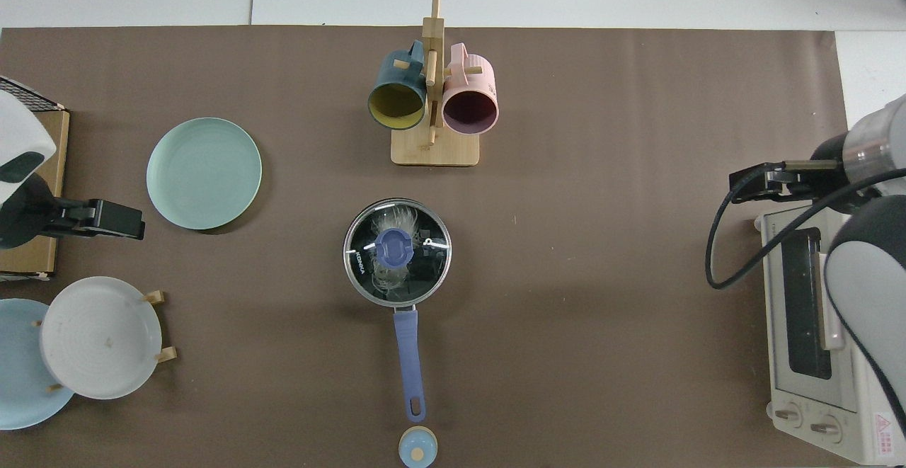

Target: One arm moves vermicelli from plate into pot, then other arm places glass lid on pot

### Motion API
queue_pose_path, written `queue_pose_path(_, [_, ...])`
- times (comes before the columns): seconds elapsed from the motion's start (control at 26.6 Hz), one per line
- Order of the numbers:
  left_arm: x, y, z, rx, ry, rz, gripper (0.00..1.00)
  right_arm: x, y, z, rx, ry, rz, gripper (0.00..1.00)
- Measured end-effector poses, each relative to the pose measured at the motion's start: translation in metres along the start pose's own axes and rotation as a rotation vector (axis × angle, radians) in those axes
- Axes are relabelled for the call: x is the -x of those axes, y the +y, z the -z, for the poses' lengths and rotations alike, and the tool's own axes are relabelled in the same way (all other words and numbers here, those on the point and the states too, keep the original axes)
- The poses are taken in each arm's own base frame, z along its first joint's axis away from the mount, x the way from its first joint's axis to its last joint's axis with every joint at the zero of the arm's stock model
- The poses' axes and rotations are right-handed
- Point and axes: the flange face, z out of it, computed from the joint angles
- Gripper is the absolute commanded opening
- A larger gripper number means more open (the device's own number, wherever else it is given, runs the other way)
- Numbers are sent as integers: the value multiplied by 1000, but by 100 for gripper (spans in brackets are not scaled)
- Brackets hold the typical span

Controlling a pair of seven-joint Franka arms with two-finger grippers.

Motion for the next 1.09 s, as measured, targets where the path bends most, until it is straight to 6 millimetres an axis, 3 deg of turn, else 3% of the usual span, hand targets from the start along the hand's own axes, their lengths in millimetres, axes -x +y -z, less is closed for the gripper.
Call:
queue_pose_path(0.23, [0,0,0,0,0,0,100,9,34,24,-23,23,-43,100])
queue_pose_path(0.49, [0,0,0,0,0,0,100,16,63,35,-60,14,-100,100])
queue_pose_path(0.79, [0,0,0,0,0,0,100,16,77,34,-59,13,-111,100])
queue_pose_path(1.09, [0,0,0,0,0,0,100,16,75,38,-57,21,-106,100])
